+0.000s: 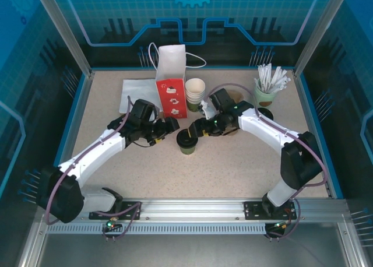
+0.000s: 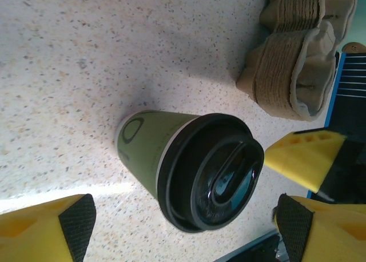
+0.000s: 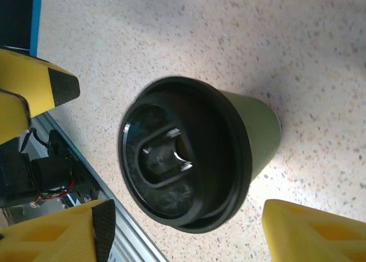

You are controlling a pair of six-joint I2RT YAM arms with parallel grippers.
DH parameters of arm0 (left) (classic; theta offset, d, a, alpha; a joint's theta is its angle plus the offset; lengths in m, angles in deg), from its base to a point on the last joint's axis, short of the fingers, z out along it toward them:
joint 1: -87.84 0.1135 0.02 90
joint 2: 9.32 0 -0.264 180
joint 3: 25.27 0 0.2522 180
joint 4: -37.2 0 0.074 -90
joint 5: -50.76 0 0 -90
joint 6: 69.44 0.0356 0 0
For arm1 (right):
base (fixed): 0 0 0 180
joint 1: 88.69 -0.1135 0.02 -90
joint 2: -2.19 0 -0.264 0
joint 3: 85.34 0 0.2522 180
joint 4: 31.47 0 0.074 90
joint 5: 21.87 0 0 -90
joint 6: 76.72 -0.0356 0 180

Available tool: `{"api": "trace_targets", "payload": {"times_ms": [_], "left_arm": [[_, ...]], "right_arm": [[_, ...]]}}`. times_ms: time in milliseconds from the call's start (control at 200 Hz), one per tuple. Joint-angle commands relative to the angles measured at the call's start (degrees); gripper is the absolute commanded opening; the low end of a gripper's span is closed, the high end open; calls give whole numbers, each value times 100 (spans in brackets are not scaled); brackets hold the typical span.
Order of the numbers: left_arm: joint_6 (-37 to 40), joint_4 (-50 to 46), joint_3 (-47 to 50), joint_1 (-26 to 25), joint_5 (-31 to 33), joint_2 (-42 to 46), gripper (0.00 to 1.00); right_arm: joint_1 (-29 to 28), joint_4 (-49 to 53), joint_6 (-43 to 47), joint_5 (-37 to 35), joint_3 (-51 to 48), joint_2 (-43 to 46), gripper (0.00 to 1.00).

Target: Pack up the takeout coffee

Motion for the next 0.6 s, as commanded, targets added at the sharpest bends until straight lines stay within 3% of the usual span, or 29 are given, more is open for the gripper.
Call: {"api": "trace_targets", "payload": {"times_ms": [0,595], "left_arm": [[-40,338,38,47,-360,-268,85],[57,446,253,21,-548,-795,79]], "right_arm": [[17,96,-29,-8,-107,-72,66],[-63,311,54,-284,38,-453,60]]}}
